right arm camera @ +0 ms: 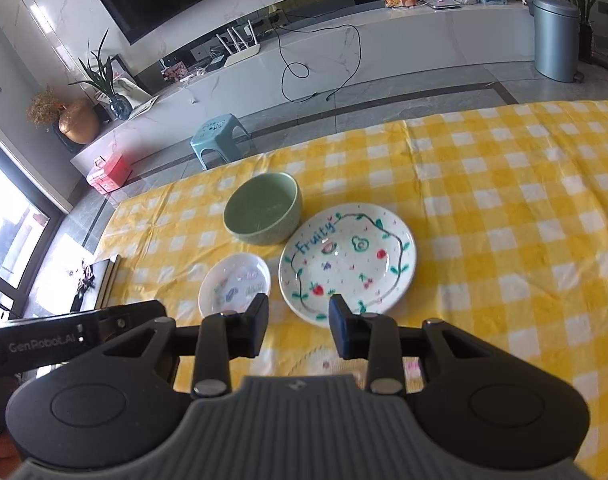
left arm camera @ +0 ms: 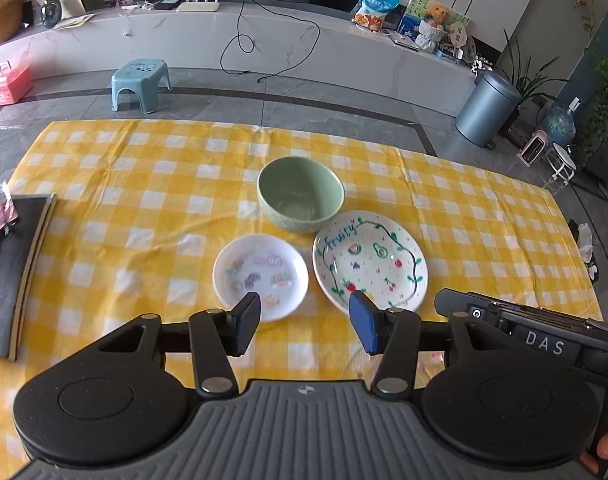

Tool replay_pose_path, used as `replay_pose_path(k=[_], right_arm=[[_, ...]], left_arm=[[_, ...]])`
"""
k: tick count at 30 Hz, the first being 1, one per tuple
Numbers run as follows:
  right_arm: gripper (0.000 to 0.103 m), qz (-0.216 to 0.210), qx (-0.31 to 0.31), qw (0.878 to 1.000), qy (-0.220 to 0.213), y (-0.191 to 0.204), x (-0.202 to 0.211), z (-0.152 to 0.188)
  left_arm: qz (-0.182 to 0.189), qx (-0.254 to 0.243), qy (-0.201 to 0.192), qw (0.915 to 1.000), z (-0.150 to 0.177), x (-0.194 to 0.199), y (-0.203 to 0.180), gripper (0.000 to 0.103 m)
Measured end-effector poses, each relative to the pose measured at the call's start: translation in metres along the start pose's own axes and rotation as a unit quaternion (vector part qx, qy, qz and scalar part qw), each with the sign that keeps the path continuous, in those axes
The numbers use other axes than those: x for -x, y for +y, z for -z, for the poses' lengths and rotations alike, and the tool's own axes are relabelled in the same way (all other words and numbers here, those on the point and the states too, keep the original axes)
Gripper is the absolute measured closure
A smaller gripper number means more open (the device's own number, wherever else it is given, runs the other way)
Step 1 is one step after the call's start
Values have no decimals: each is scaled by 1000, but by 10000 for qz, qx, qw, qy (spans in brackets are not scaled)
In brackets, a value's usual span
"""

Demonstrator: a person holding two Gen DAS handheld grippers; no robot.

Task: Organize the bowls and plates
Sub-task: 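Reach both grippers to the pale green bowl rim and close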

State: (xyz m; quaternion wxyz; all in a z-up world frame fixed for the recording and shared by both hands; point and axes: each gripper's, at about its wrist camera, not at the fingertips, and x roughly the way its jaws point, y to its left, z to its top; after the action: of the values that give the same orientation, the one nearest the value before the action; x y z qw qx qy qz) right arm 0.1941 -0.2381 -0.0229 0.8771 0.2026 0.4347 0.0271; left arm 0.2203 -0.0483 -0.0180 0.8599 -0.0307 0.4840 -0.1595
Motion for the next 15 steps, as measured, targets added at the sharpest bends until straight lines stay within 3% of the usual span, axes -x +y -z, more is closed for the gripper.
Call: replay_pose_path(k=[10, 15], right_arm=[[70, -64, -73, 9997, 227, 10, -68, -54], [77, -40, -79, 9994, 338, 16, -106, -71]], left_arm=[[4, 299, 302, 9991, -59, -66, 18, 44], [-64, 330, 322, 9989, -75, -97, 28, 56]])
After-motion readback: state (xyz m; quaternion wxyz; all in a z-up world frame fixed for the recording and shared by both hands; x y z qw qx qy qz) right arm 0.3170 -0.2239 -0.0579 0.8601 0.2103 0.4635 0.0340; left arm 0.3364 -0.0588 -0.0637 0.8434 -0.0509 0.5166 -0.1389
